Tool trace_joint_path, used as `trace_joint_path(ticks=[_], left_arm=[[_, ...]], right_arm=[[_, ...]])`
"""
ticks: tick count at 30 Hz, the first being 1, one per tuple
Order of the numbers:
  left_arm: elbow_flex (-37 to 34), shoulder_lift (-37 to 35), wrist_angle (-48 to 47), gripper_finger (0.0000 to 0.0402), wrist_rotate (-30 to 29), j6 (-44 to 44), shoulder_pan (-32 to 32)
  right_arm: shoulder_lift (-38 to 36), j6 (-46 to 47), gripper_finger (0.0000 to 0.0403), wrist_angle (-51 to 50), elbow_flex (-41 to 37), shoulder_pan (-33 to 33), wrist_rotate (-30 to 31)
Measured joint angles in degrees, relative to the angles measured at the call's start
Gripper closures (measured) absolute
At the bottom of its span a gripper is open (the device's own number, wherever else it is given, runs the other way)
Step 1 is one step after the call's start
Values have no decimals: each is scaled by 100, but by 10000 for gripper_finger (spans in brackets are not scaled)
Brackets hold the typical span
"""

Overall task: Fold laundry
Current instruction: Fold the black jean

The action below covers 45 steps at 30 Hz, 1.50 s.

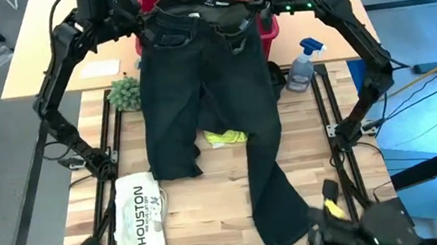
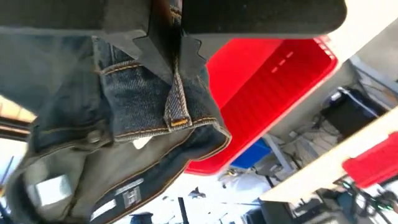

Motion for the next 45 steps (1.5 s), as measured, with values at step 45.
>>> trace_joint_path(ticks=[45], left_arm=[[-416,548,-486,401,968,-151,960]], right_arm=[[1348,261,352,-231,76,-1079,-1324]])
